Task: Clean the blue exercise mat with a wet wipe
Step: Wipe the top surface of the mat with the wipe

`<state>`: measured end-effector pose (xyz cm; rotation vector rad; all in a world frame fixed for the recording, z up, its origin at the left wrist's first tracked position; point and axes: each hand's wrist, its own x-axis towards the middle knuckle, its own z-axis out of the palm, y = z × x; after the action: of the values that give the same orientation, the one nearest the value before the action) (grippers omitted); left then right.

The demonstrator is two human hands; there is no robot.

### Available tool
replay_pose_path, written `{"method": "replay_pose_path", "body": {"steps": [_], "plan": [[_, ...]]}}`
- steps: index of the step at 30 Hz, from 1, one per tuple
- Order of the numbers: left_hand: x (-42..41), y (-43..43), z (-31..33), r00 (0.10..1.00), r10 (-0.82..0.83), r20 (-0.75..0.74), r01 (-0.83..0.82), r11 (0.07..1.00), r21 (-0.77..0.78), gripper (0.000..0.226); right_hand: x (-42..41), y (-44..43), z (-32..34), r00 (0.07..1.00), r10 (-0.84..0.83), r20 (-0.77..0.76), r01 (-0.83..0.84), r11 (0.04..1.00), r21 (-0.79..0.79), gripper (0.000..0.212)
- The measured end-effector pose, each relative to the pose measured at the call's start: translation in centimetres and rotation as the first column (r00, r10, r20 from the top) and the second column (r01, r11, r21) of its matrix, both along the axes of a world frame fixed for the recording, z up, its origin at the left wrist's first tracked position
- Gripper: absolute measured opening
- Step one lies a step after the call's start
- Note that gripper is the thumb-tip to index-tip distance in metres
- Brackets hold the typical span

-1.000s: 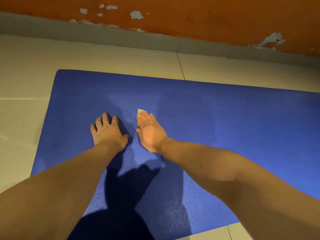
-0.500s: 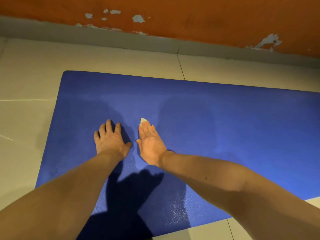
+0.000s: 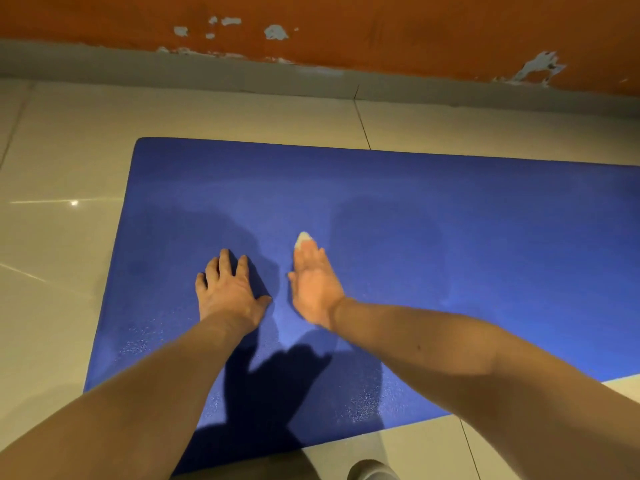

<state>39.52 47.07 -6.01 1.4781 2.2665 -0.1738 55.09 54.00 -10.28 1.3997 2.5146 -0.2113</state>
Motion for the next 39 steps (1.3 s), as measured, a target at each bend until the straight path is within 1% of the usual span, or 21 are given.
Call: {"method": "replay_pose_path", "body": {"steps": [1,2,5,6,7,8,10,11,13,16,17,19,21,25,29,31,33,35,37,38,39], "plan": [[0.1,-0.2,0.0,1.000,0.002,-0.002,-0.002,1.000,0.004,0.093,-0.1,-1.2,0.4,0.996,0.074,0.039,-0.075,0.997,0.015,0.062],[0.3,-0.4,0.0,1.000,0.003,-0.004,-0.002,1.000,0.009,0.094,0.1,-1.6,0.6,0.993,0.108,0.041,-0.108,0.994,0.000,0.062],[0.8,-1.0,0.0,1.000,0.002,0.000,-0.002,1.000,0.005,0.096,1.8,0.8,1.1,0.987,0.157,0.026,-0.157,0.988,-0.014,0.061],[0.9,-1.2,0.0,1.000,0.001,0.005,-0.001,1.000,-0.002,0.097,2.6,2.0,1.3,0.993,0.121,0.004,-0.121,0.993,-0.002,0.061],[1.1,-1.5,0.0,1.000,-0.001,0.011,0.001,1.000,-0.010,0.098,3.8,3.5,1.5,0.999,0.032,-0.015,-0.032,0.999,-0.007,0.062],[1.3,-1.9,0.0,1.000,0.000,0.016,0.000,1.000,-0.012,0.099,5.3,4.7,1.8,0.999,-0.040,0.016,0.040,0.999,0.000,0.063],[1.6,-2.6,0.0,1.000,0.007,0.018,-0.007,1.000,-0.008,0.100,7.7,6.4,2.2,0.972,-0.151,0.179,0.152,0.988,0.008,0.063],[1.6,-2.8,0.0,1.000,0.007,0.021,-0.007,1.000,-0.006,0.099,8.2,6.6,2.3,0.960,-0.182,0.213,0.187,0.982,-0.004,0.064],[1.7,-3.1,0.0,1.000,0.008,0.026,-0.008,1.000,-0.008,0.098,7.8,5.3,2.3,0.971,-0.199,0.134,0.206,0.978,-0.043,0.064],[1.8,-3.2,0.0,1.000,0.013,0.014,-0.013,1.000,-0.011,0.098,6.0,1.0,1.1,0.996,-0.085,0.000,0.084,0.993,-0.078,0.062],[1.9,-3.1,0.1,1.000,0.011,0.016,-0.011,1.000,-0.020,0.098,5.7,-0.3,0.8,0.999,-0.042,-0.022,0.040,0.997,-0.065,0.062],[2.0,-3.0,0.2,1.000,0.006,0.011,-0.006,0.999,-0.038,0.099,5.8,-2.1,0.8,1.000,0.010,-0.007,-0.011,0.998,-0.068,0.061],[2.2,-2.9,0.3,1.000,0.004,0.000,-0.004,0.999,-0.052,0.100,6.0,-2.5,1.4,0.999,-0.010,-0.039,0.006,0.996,-0.087,0.063],[2.1,-2.8,0.3,1.000,-0.005,-0.004,0.004,0.998,-0.062,0.099,6.3,-2.0,3.6,0.988,-0.057,-0.140,0.057,0.998,-0.008,0.062],[2.2,-2.9,0.2,1.000,-0.004,-0.007,0.003,0.997,-0.072,0.099,6.9,-1.2,4.4,0.983,-0.026,-0.180,0.035,0.998,0.048,0.058],[2.2,-2.8,0.1,1.000,-0.001,-0.006,0.001,0.998,-0.069,0.099,7.1,-1.0,3.8,0.977,0.001,-0.214,-0.002,1.000,-0.004,0.064],[2.2,-2.9,0.1,1.000,0.002,-0.010,-0.003,0.998,-0.070,0.099,6.9,-1.3,2.4,0.982,0.041,-0.187,-0.058,0.994,-0.089,0.074],[2.3,-2.7,0.1,1.000,0.001,-0.014,-0.002,0.997,-0.075,0.099,6.3,-1.7,1.1,0.990,-0.029,-0.134,0.005,0.984,-0.177,0.072],[2.4,-2.7,0.0,1.000,0.004,-0.019,-0.005,0.997,-0.081,0.099,4.9,-2.4,0.7,0.981,-0.112,-0.157,0.079,0.975,-0.208,0.071],[2.4,-2.7,-0.1,1.000,0.006,-0.021,-0.008,0.996,-0.085,0.098,3.9,-3.1,0.7,0.973,-0.114,-0.200,0.071,0.976,-0.207,0.072],[2.5,-2.7,-0.1,1.000,0.010,-0.020,-0.012,0.996,-0.089,0.097,2.9,-3.9,0.8,0.973,-0.067,-0.222,0.027,0.984,-0.179,0.073]]}}
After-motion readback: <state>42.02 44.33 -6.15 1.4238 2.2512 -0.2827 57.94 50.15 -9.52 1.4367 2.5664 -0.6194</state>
